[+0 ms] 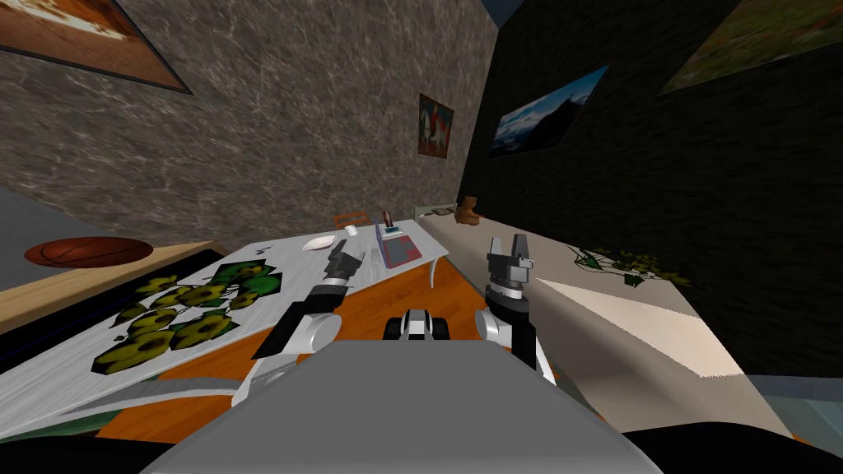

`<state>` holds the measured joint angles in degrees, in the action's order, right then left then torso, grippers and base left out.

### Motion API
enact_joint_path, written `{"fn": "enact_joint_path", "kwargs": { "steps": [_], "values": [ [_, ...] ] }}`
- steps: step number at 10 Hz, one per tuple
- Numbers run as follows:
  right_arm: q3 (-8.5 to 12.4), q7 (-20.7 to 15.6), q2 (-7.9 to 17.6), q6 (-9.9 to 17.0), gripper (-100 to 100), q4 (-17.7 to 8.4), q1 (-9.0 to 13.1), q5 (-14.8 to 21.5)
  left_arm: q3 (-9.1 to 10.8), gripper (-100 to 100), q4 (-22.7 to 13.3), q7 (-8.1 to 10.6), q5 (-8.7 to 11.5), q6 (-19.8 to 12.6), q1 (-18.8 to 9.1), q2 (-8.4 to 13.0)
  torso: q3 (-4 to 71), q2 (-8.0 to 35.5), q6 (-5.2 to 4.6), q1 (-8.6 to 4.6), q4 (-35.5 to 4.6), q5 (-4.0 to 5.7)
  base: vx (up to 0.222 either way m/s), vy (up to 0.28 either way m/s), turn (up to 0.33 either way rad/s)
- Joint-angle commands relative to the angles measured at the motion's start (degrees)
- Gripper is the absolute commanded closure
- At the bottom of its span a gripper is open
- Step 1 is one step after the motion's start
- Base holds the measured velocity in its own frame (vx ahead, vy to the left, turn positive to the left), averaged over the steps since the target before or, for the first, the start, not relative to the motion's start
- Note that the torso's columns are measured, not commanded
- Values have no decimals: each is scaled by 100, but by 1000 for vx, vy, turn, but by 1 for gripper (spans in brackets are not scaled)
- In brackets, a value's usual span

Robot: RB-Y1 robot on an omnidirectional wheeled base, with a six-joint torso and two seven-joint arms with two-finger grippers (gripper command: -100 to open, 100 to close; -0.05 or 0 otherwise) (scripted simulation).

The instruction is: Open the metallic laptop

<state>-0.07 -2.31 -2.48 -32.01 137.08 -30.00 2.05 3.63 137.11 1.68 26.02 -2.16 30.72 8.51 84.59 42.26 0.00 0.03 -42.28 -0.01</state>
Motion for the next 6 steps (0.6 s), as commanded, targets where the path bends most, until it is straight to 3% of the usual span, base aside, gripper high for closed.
{"fn": "enact_joint_path", "kwargs": {
  "steps": [1,6],
  "values": [
    [0,0,0,0,0,0,0,0,49,-100,54,136,187,-265,14,-41,-3,6,0,0,-1,0,56,-124,49],
    [0,0,0,0,0,0,0,0,225,-100,192,424,444,-798,70,-127,1,-1,0,-4,0,0,76,-111,89]
  ]
}}
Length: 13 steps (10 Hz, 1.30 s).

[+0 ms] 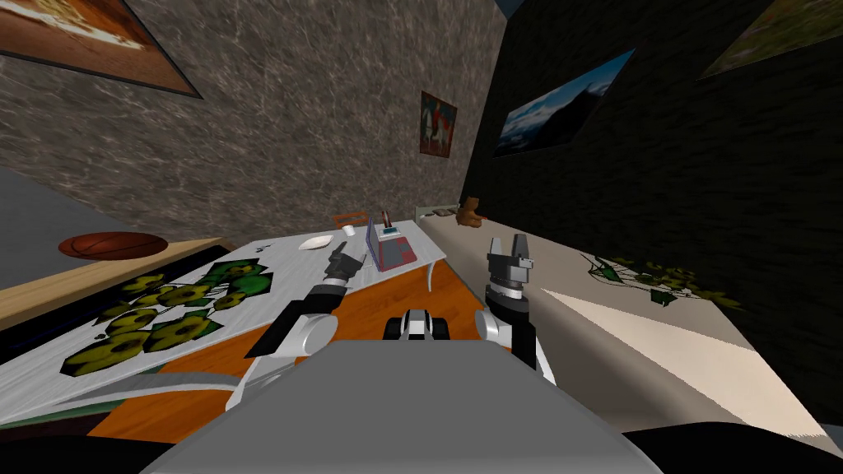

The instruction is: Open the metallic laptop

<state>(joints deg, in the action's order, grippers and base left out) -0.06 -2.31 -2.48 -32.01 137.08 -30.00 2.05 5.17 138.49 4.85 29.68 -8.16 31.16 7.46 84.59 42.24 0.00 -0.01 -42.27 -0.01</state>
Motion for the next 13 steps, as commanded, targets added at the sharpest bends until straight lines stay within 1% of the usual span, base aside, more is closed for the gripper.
{"fn": "enact_joint_path", "kwargs": {
  "steps": [1,8,10,11,12,13],
  "values": [
    [0,0,0,0,0,0,0,0,122,-100,85,172,121,-316,40,-30,0,0,0,1,0,1,94,-99,119],
    [0,0,1,0,0,0,0,0,551,-100,331,632,351,-1149,144,-80,-5,8,0,7,-2,-1,96,-95,128],
    [0,0,1,0,0,0,0,0,664,-100,411,739,389,-1342,169,-136,0,-1,-2,5,1,-1,89,-77,129],
    [0,0,1,0,0,0,0,0,753,-100,494,821,415,-1489,189,-220,8,-13,-9,3,5,-1,94,-86,130],
    [0,0,1,0,0,0,0,0,807,-100,570,869,428,-1576,201,-306,12,-19,-9,-4,6,1,90,-77,115],
    [0,0,1,0,0,0,0,0,755,-100,521,820,407,-1495,198,-266,10,-15,-6,-1,5,1,39,-33,19]
  ]
}}
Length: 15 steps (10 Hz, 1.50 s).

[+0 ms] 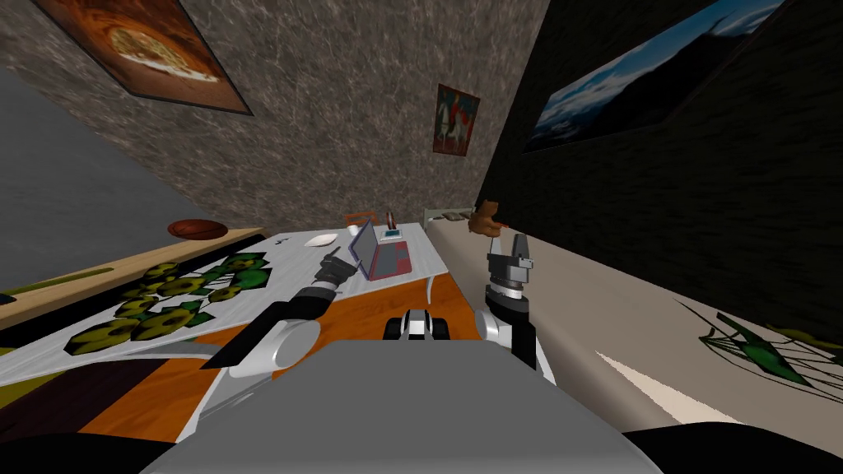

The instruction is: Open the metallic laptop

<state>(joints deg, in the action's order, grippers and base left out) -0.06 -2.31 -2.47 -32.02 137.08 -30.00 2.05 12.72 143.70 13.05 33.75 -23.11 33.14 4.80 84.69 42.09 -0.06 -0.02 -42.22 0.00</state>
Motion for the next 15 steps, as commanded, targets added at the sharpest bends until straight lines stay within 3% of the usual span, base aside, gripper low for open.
{"fn": "enact_joint_path", "kwargs": {
  "steps": [1,5,6,7,10,11,12,15],
  "values": [
    [0,0,0,0,0,0,1,0,199,-100,-76,78,-4,-131,-176,8,-14,24,3,16,-7,-4,8,-24,-140],
    [0,0,0,1,0,-1,2,0,650,-100,-274,231,-17,-380,-588,50,-13,20,6,-1,-7,1,-5,-23,-90],
    [0,0,0,1,0,-1,2,0,566,-100,-224,201,-3,-329,-487,47,-11,16,6,0,-5,0,-2,-10,-21],
    [0,0,1,0,0,0,1,0,392,100,-161,144,-10,-238,-353,26,-10,16,8,5,-5,-1,4,11,150],
    [1,0,1,0,0,-1,1,0,70,100,-20,34,-1,-59,-58,-3,-21,31,18,16,-1,-5,10,25,86],
    [1,0,1,0,0,0,1,0,132,100,-22,75,9,-81,-133,-1,-26,36,24,17,2,-10,7,9,3],
    [0,0,1,0,0,-1,1,0,154,100,-17,-96,-139,-100,-93,137,-23,33,17,13,-5,-5,25,-67,-47],
    [-1,0,-1,0,0,0,1,0,222,100,-20,-338,-367,-163,-52,348,0,-5,-1,-30,17,9,40,-136,-25]
  ]
}}
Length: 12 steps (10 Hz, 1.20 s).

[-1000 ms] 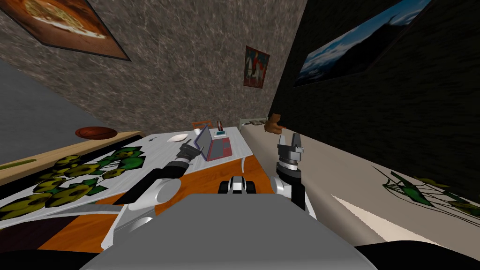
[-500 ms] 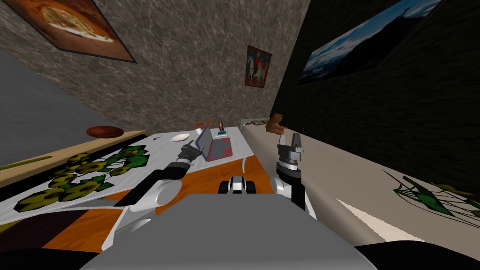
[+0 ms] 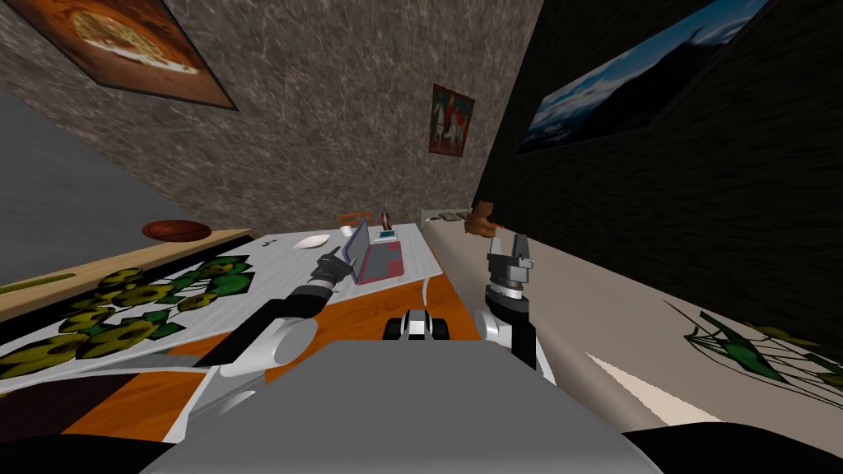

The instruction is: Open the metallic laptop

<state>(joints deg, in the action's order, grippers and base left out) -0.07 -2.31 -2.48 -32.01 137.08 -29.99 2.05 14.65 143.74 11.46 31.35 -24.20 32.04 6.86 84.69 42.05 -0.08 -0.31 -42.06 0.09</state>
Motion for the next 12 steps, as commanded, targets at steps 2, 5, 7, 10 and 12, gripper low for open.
{"fn": "enact_joint_path", "kwargs": {
  "steps": [2,5,7,10,12],
  "values": [
    [0,0,0,0,0,0,0,0,96,100,-29,-421,-355,-117,97,352,-3,10,4,36,-10,-13,46,-130,-48],
    [1,0,1,0,0,0,0,0,114,100,-44,-515,-461,-157,113,433,-14,32,9,30,-29,-2,46,-108,-17],
    [1,0,1,0,0,-1,1,0,90,100,-398,-839,-795,12,61,613,-28,47,8,35,-28,-11,4,-101,-74],
    [0,0,0,0,0,0,1,0,71,100,-743,-1141,-1120,190,2,789,-18,38,10,19,-31,1,-11,-119,-47],
    [0,0,1,0,0,0,1,0,58,100,-973,-1343,-1337,309,-38,906,-15,34,7,22,-32,3,-18,-103,-52]
  ]
}}
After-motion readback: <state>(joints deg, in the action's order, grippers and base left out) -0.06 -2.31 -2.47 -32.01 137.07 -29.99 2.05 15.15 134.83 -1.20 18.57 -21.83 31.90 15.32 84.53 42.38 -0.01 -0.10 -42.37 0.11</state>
